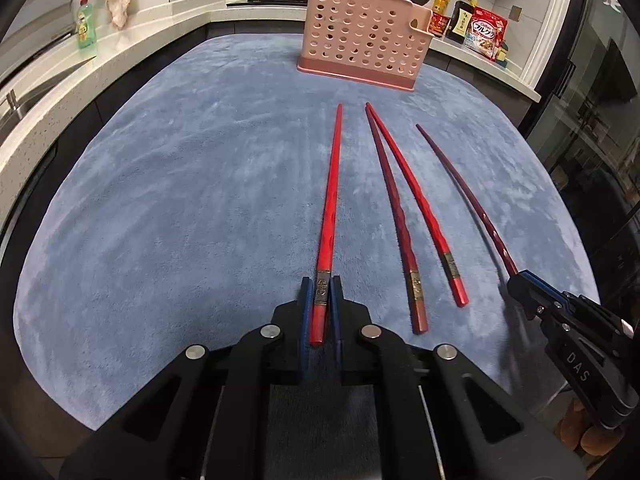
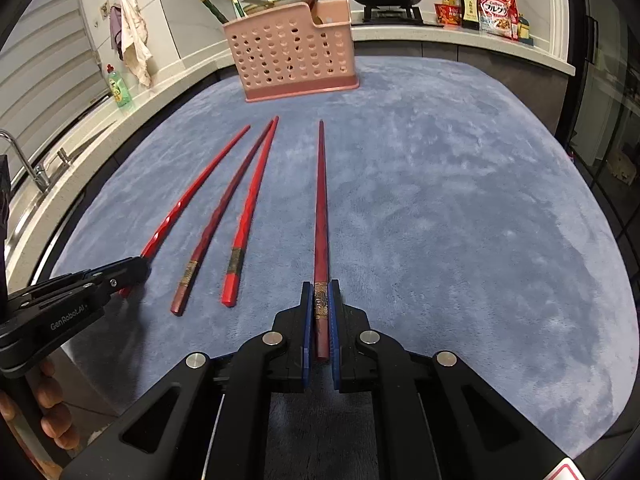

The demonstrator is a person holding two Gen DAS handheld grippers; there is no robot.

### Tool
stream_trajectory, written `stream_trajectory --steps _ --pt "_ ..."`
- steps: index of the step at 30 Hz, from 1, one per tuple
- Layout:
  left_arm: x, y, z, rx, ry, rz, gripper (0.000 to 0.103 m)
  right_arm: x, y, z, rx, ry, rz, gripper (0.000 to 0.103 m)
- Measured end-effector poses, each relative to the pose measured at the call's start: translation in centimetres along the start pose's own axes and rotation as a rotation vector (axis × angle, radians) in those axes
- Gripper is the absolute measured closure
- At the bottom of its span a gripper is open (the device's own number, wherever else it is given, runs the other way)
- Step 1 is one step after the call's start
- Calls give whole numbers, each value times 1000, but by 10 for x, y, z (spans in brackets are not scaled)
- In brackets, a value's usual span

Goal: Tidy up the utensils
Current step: 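Carry both red chopsticks to the pink holder and open both tools over it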

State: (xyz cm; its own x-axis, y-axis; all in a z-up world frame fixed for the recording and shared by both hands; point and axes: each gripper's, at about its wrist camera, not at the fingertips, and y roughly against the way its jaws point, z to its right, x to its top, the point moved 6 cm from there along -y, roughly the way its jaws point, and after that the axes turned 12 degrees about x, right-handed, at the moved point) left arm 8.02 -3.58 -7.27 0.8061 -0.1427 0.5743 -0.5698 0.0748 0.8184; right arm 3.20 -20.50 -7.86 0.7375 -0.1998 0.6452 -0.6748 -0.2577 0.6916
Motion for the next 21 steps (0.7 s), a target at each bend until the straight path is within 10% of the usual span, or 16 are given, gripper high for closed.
stream_trajectory --steps 21 --pt "91 100 -28 -28 66 169 95 98 98 -19 1 64 222 96"
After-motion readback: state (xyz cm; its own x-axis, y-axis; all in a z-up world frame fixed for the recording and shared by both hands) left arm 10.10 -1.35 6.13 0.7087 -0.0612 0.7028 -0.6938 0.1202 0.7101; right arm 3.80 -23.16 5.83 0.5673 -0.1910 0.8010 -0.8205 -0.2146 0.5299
